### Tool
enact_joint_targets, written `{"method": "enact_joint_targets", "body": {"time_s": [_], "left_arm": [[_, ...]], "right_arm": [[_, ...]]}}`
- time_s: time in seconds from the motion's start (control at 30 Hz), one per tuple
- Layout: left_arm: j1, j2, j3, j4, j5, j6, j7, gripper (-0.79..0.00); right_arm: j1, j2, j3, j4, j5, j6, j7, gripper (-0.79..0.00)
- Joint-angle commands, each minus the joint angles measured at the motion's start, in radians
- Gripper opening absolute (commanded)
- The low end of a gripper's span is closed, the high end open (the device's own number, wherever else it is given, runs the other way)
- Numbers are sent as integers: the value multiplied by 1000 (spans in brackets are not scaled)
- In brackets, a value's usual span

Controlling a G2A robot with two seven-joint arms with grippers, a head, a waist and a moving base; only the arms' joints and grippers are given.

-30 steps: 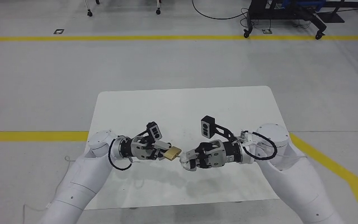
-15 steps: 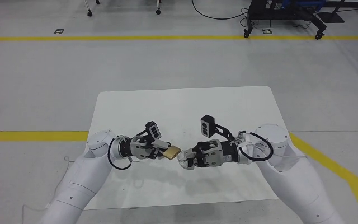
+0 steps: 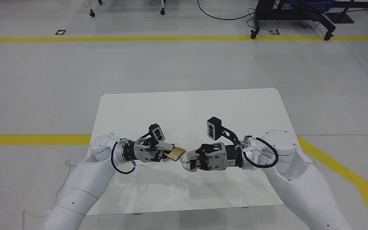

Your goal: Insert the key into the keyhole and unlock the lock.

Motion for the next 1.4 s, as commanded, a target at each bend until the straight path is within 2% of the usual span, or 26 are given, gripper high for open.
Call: {"method": "enact_joint_targets", "body": {"time_s": [0.0, 0.07, 0.3, 0.6, 0.67, 0.8, 0.83, 0.87, 1.37], "left_arm": [[1, 1, -2, 0, 1, 0, -1, -785], [1, 1, -3, -1, 1, -1, -3, -785], [1, 2, -2, -5, 9, -1, -5, -785], [-1, 4, -7, -4, 11, 1, -3, -785], [-3, 5, -9, -3, 13, 2, -4, -785], [-4, 6, -11, -3, 14, 0, -4, -785], [-4, 6, -12, -2, 14, 0, -5, -785], [-4, 6, -12, -2, 14, 0, -5, -785], [3, 11, -20, -6, 35, -25, 2, -785]], "right_arm": [[-1, 0, 0, 0, 1, -2, -1, -742], [-1, 1, 0, -2, 3, -2, -1, -705], [-1, 3, 3, -5, 5, 2, 1, -705], [-10, 7, 18, -16, 19, 2, 0, -622], [-17, 9, 25, -20, 26, 5, 4, -659], [-34, 14, 49, -29, 36, 7, 2, -668], [-39, 15, 54, -32, 38, 8, 1, -767], [-43, 16, 57, -35, 38, 11, 0, -785], [-16, 15, 26, -34, 45, 64, -42, -785]]}}
